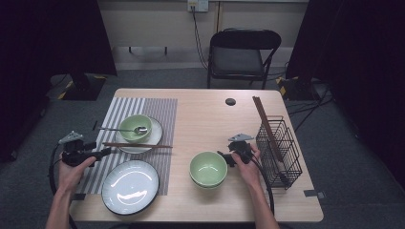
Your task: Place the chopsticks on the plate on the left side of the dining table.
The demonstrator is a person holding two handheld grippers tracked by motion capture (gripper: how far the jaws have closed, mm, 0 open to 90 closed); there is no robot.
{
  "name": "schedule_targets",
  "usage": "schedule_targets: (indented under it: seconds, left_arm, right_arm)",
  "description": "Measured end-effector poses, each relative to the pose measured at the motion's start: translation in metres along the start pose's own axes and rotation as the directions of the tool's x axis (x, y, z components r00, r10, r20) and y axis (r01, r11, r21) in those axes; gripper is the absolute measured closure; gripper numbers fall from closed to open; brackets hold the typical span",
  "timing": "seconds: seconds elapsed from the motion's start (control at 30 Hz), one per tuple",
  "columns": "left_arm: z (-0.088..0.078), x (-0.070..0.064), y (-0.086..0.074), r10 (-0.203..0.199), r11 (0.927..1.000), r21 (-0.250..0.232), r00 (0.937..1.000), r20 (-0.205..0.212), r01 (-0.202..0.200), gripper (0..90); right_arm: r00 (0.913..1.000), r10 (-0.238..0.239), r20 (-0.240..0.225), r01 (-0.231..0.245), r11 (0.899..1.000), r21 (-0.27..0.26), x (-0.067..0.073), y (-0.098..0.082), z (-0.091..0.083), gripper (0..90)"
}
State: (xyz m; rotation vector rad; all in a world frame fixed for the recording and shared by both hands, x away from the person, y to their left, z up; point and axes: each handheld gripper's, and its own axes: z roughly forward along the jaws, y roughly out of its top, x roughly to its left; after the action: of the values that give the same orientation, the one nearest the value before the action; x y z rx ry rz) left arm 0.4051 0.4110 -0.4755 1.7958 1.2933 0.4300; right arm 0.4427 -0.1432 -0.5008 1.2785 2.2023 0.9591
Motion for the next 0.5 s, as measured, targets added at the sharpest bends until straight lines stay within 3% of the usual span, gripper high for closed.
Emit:
schedule_targets:
  seconds: [0.1, 0.2, 0.3, 0.4, 0.5]
  left_arm:
    - [0.004, 0.002, -0.002, 0.0, 0.9997, 0.024, 1.0, -0.005, 0.0, 18.1]
    - [0.005, 0.001, -0.001, 0.001, 0.9999, 0.015, 1.0, 0.001, -0.001, 18.1]
    - [0.011, -0.002, -0.001, 0.033, 0.9989, 0.035, 0.9993, -0.018, -0.032, 19.5]
    - [0.014, -0.002, 0.0, 0.021, 0.9993, 0.031, 0.9998, -0.005, -0.021, 19.5]
    - [0.016, -0.001, 0.0, 0.036, 0.9988, 0.033, 0.9993, -0.002, -0.036, 19.4]
  right_arm:
    - [1.0, -0.001, 0.001, 0.001, 1.0, 0.0, 0.0, 0.0, 0.0, 17.1]
    - [1.0, 0.0, 0.001, 0.0, 1.0, -0.001, 0.0, 0.0, 0.0, 17.1]
    - [1.0, 0.0, 0.0, 0.0, 1.0, 0.0, 0.0, 0.0, 0.0, 17.1]
    - [1.0, 0.0, 0.0, 0.0, 1.0, 0.0, 0.0, 0.0, 0.0, 17.1]
    - [1.0, 0.0, 0.001, 0.0, 1.0, -0.001, 0.0, 0.0, 0.0, 17.1]
